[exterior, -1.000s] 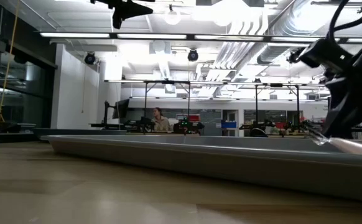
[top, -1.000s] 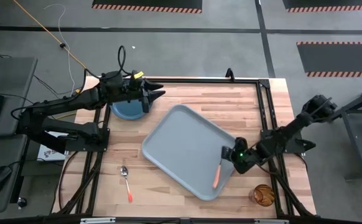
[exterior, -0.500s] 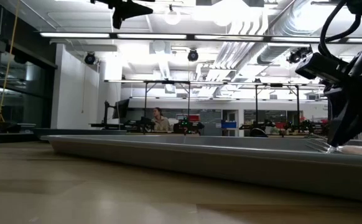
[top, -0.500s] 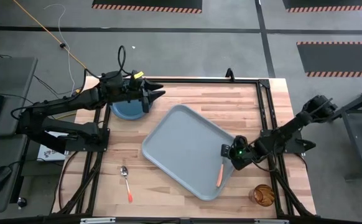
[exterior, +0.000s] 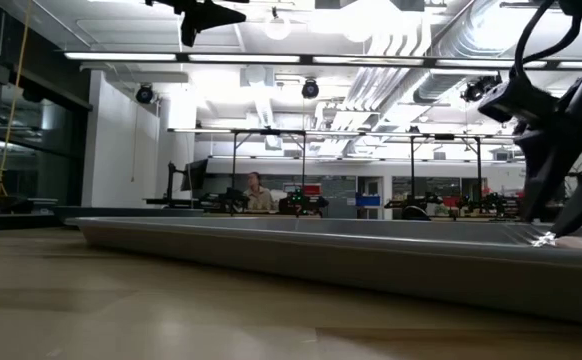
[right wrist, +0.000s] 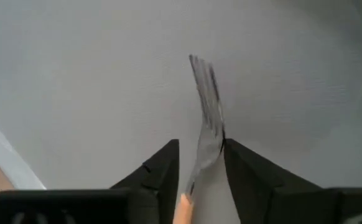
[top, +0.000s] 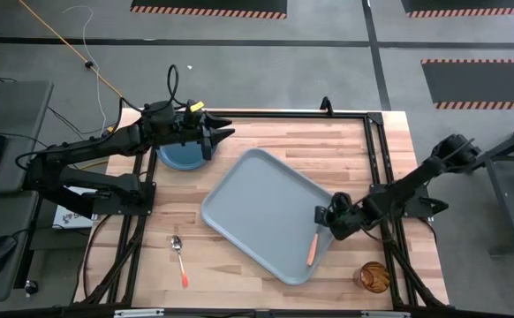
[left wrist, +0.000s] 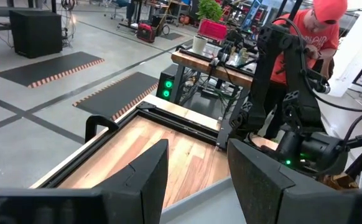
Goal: Pick and place plate/cup/fork/spoon on tray
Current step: Put the light orange fork on the gray serving tray
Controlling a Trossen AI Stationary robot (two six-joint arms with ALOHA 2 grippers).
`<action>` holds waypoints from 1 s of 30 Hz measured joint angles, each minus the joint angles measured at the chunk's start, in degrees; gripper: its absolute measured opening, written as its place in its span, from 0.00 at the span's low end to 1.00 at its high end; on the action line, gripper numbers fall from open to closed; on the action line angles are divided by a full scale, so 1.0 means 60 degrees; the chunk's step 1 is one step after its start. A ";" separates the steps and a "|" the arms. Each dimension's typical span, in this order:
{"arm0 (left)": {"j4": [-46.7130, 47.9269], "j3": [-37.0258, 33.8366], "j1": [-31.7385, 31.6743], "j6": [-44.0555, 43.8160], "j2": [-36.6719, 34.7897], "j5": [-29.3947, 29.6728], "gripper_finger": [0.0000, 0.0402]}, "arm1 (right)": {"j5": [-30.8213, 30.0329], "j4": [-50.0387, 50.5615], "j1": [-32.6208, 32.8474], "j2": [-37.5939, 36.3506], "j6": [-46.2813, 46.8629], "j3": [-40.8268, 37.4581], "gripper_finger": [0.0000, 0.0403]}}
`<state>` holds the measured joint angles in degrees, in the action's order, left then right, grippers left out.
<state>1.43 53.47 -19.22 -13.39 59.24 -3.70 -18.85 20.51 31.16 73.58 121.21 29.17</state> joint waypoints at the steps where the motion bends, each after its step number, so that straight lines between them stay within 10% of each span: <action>1: 0.0000 0.0000 0.0000 -0.0002 0.0000 -0.0001 0.39 | 0.0099 0.0093 0.0000 -0.0124 -0.0080 0.0000 0.31; 15: 0.0001 -0.0004 0.0000 -0.0002 0.0000 0.0002 0.39 | 0.3033 -0.1662 -0.0004 -0.1207 -0.2431 0.0004 0.25; 20: 0.0001 -0.0004 0.0004 -0.0003 0.0000 0.0001 0.39 | 0.4024 -0.2087 -0.0005 -0.0432 -0.3857 0.0680 0.03; 30: -0.0007 -0.0004 0.0004 -0.0003 0.0000 0.0002 0.39 | 0.4898 0.1301 -0.0212 0.2612 -0.9879 0.4369 0.01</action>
<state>1.39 53.45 -19.20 -13.41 59.24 -3.68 10.54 28.31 29.89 89.25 61.94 55.38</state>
